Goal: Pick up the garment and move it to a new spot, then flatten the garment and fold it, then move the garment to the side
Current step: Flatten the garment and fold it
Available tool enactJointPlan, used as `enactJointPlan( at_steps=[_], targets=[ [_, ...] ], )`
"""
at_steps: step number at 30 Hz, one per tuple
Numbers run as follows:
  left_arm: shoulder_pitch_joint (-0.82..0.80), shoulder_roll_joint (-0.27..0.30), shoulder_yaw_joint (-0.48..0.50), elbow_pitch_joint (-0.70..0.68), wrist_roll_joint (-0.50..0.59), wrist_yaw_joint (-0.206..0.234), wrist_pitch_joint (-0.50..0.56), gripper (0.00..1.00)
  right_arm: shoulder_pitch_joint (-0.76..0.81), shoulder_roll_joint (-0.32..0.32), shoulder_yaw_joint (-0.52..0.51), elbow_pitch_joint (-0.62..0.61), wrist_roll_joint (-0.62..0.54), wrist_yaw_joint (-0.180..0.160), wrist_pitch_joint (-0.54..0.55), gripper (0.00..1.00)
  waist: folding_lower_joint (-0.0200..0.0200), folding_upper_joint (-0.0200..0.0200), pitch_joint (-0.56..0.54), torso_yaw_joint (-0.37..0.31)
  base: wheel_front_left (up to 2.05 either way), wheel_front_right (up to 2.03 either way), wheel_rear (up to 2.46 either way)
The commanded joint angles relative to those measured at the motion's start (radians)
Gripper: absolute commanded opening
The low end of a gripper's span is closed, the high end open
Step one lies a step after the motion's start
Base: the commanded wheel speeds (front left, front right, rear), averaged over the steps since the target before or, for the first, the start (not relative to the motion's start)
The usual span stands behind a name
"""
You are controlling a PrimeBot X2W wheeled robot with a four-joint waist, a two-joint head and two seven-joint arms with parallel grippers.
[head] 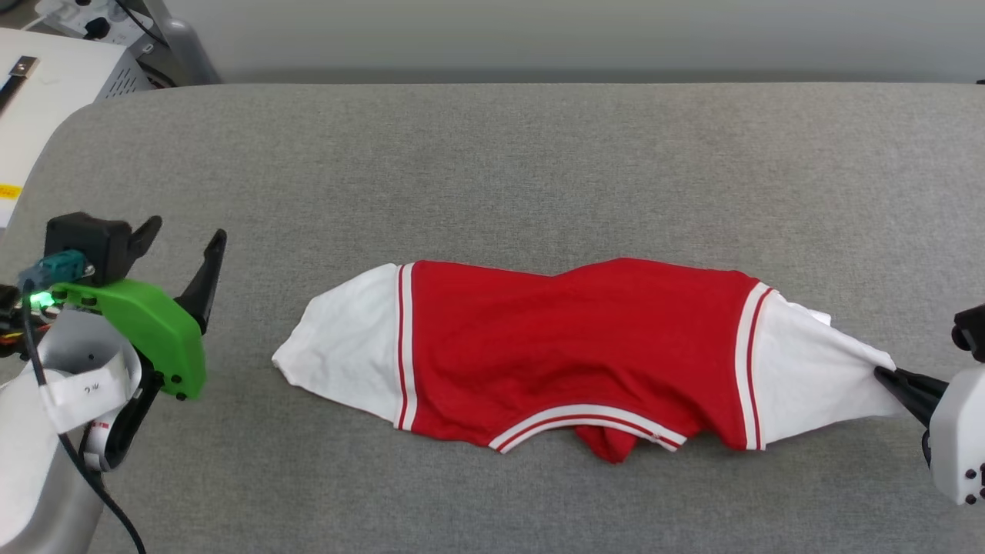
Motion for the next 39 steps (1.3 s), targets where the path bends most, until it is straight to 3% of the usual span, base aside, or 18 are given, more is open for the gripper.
enactJointPlan(
  at_steps=[1,10,17,29,33,34,35,39],
  targets=[
    [-0.029,0.016,-0.017,-0.002,-0.019,-0.015,0.05,1.0,0.018,0.002,-0.02,-0.019,-0.01,-0.001,0.008,0.0,0.0,-0.0001,0.006,-0.008,0.0,0.0,0.0],
    [-0.131,0.057,-0.19,0.017,-0.182,-0.054,0.45,1.0,0.056,0.041,-0.09,-0.1,-0.055,-0.001,0.063,0.0,0.0,-0.0001,0.035,-0.028,0.0,0.0,0.0],
    [-0.205,0.069,-0.337,0.096,-0.28,-0.057,0.595,1.0,0.026,0.062,-0.089,-0.13,-0.075,-0.001,0.091,0.0,0.0,-0.0001,0.071,-0.051,0.0,0.0,0.0],
    [-0.246,0.085,-0.527,0.298,-0.332,-0.057,0.634,1.0,-0.031,0.076,-0.05,-0.13,-0.081,-0.001,0.097,0.0,0.0,-0.0001,0.116,-0.081,0.0,0.0,0.0],
    [-0.253,0.072,-0.556,0.341,-0.367,-0.057,0.592,1.0,-0.039,0.079,-0.045,-0.127,-0.081,-0.001,0.09,0.0,0.0,-0.0001,0.121,-0.082,0.0,0.0,0.0],
    [-0.256,0.07,-0.568,0.345,-0.371,-0.057,0.578,0.22,-0.041,0.08,-0.043,-0.126,-0.08,-0.001,0.088,0.0,0.0,-0.0001,0.121,-0.082,0.0,0.0,0.0],
    [-0.26,0.07,-0.578,0.349,-0.374,-0.057,0.567,0.0,-0.042,0.08,-0.04,-0.126,-0.08,-0.001,0.087,0.0,0.0,-0.0001,0.121,-0.081,0.0,0.0,0.0],
    [-0.279,0.074,-0.602,0.352,-0.388,-0.057,0.489,0.0,-0.047,0.081,-0.034,-0.125,-0.078,-0.001,0.074,0.0,0.0,-0.0001,0.105,-0.075,0.0,0.0,0.0]
  ],
)
